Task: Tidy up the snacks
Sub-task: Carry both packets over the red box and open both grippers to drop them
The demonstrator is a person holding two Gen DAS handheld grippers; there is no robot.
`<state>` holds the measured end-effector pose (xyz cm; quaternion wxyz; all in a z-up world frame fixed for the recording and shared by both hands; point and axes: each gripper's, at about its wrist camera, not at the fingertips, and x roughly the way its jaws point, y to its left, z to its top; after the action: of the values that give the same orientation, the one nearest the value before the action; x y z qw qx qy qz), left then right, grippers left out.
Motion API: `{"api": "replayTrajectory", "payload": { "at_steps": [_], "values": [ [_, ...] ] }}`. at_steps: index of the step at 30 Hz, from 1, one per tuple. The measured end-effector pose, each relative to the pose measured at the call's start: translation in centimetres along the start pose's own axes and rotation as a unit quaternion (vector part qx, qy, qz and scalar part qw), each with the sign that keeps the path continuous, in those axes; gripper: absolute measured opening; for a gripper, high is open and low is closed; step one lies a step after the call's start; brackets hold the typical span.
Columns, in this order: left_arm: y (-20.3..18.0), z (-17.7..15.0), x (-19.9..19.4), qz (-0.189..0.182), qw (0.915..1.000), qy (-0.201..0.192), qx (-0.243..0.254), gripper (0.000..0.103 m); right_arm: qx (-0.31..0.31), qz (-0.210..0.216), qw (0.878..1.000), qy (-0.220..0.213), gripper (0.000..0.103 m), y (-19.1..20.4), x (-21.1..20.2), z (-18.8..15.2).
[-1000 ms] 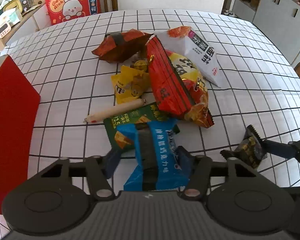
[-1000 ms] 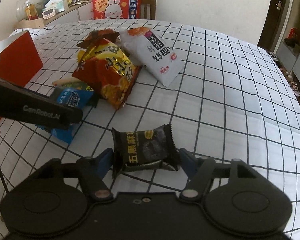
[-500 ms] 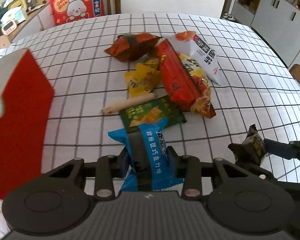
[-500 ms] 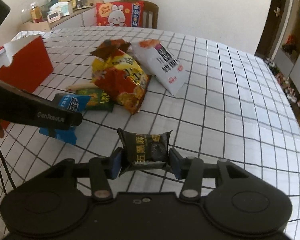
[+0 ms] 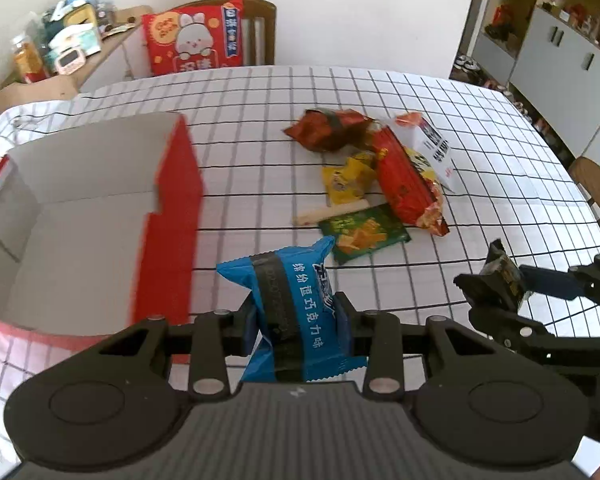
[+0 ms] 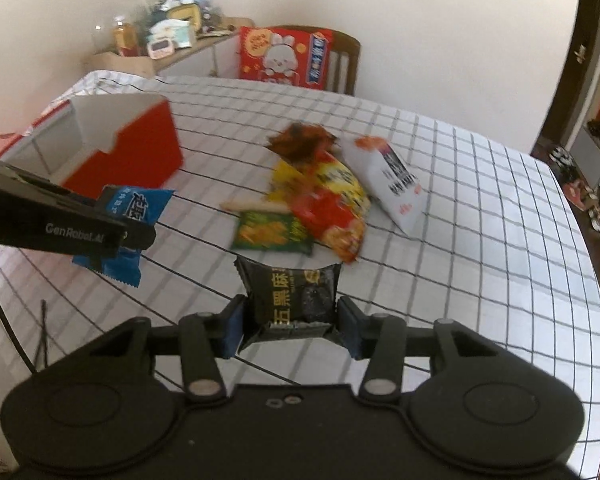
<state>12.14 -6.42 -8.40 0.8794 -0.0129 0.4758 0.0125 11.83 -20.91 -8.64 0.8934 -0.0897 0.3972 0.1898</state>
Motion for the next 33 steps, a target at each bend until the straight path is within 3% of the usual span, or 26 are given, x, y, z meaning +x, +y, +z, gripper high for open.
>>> {"api": "replayTrajectory", "payload": {
  "at_steps": [16,33],
  "values": [
    [9.7,-0.2,-5.7,0.032,0.9982,-0.027,-0.044,0.037,-0.060,0.060,0.996,-0.036,0.048,9.7,-0.5,5.9],
    [21.1,1.2,-6.0,0.086,0.9917,-0.026,-0.092,0.038,-0.113,0.087,0.989,-0.032,0.048,20.0,3.9,10.8]
  ]
}}
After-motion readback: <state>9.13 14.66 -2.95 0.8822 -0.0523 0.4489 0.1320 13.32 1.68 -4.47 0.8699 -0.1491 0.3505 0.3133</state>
